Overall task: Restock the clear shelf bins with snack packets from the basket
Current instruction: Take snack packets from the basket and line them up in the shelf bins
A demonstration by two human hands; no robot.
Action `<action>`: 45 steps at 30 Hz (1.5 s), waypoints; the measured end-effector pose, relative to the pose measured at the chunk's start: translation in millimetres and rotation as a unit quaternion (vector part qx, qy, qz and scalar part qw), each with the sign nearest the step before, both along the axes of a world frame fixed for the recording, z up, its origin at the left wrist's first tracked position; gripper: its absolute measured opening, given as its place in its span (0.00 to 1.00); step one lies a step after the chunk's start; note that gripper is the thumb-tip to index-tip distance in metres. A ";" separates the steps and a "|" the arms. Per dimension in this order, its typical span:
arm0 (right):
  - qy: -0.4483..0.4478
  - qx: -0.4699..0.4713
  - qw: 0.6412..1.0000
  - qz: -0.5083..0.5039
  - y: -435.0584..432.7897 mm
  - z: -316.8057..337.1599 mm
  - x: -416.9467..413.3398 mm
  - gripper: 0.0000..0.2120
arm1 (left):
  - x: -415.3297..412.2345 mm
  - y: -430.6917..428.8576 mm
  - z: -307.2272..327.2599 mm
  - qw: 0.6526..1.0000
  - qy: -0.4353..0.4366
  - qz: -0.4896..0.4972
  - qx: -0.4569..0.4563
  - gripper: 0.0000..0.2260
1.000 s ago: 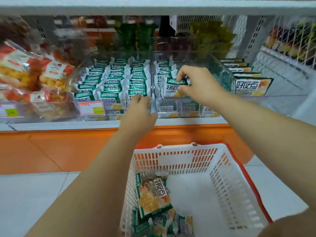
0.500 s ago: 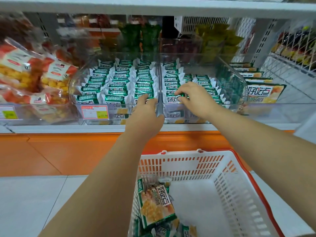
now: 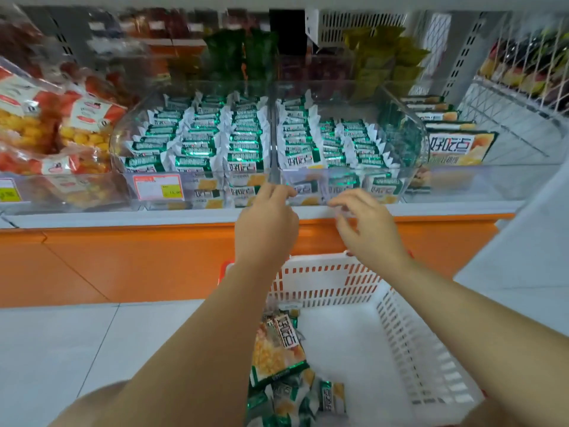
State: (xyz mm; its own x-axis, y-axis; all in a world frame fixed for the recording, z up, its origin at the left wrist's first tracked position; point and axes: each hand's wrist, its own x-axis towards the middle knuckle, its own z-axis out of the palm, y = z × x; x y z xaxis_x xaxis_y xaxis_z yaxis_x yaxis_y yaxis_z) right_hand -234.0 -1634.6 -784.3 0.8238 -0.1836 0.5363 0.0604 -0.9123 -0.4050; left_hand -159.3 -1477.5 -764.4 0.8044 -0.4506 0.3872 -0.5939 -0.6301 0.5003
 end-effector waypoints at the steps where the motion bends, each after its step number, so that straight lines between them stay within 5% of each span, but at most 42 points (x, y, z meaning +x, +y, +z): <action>1: 0.032 0.019 0.999 -0.011 0.1 -16.0 -7.3 0.09 | -6.8 -2.8 -13.6 1.000 0.006 -0.003 0.012 0.15; 4: 0.215 0.103 0.970 -0.038 -4.1 -69.6 -28.0 0.11 | -24.7 -3.2 -63.7 0.995 0.084 0.008 0.052 0.16; 9: 0.504 0.127 0.855 -0.005 -6.5 -156.1 -54.8 0.15 | -50.2 14.3 -159.1 0.937 0.294 0.048 0.181 0.19; 13: 0.602 0.149 0.785 0.012 3.6 -212.4 -58.0 0.19 | -59.1 23.3 -219.2 0.856 0.430 0.033 0.286 0.29; 18: 0.676 0.105 0.729 0.010 12.0 -264.6 -64.4 0.27 | -70.7 31.9 -271.7 0.850 0.393 0.010 0.351 0.26; 33: 0.722 0.062 0.688 0.041 35.7 -266.5 -66.0 0.38 | -76.2 22.1 -246.1 0.826 0.442 0.034 0.348 0.27; 41: 0.658 0.040 0.749 0.066 -0.2 -145.5 -32.0 0.12 | -45.4 19.0 -192.3 0.827 0.414 -0.041 0.378 0.18; 45: 0.580 0.052 0.810 0.071 -13.9 -54.9 -5.1 0.11 | -20.1 -5.4 -115.6 0.888 0.360 -0.050 0.280 0.15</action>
